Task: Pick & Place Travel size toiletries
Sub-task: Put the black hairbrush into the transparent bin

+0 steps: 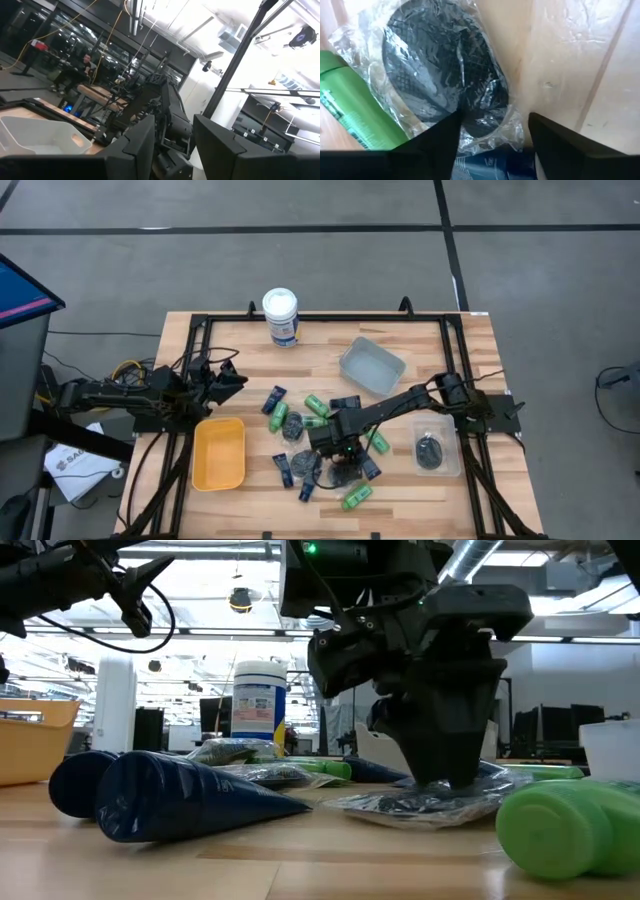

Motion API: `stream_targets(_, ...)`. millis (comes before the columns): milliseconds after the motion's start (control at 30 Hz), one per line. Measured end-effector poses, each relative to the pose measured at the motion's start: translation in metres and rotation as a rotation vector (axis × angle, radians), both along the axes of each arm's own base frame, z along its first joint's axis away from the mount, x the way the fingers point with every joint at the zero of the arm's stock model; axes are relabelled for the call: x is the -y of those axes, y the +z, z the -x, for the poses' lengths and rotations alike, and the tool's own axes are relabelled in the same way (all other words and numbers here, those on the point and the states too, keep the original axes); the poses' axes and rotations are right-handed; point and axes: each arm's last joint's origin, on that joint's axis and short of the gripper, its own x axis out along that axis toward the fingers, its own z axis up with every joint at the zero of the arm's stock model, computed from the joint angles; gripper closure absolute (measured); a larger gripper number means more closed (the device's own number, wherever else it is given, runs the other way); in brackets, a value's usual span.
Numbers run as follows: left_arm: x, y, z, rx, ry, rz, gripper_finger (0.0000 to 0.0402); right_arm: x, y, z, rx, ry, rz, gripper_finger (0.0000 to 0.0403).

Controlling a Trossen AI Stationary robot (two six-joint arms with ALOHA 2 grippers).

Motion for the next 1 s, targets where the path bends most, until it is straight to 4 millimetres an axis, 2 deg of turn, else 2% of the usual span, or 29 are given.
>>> stream_targets(267, 0.000, 0.000, 0.000, 0.000, -0.002, -0.001, 0.0272, 0.002, -0.001, -0.001, -0.002, -0.001, -0.029, 0.0306)
stream_targets(400, 0.000, 0.000, 0.000, 0.000, -0.002, -0.001, 0.0273, 0.007, -0.001, -0.002, -0.014, -0.018, -0.053, 0.0348)
stream_targets(633, 0.000, 0.000, 0.000, 0.000, -0.004, -0.001, 0.0271, 0.010, -0.001, -0.002, -0.030, -0.031, -0.073, 0.0395)
stream_targets(800, 0.000, 0.000, 0.000, 0.004, -0.003, -0.002, 0.0270, 0.010, 0.001, -0.001, -0.030, -0.027, -0.069, 0.0401)
stream_targets(1000, 0.000, 0.001, 0.000, 0.009, -0.004, -0.002, 0.0270, 0.015, 0.022, 0.003, 0.008, -0.035, -0.065, 0.0403)
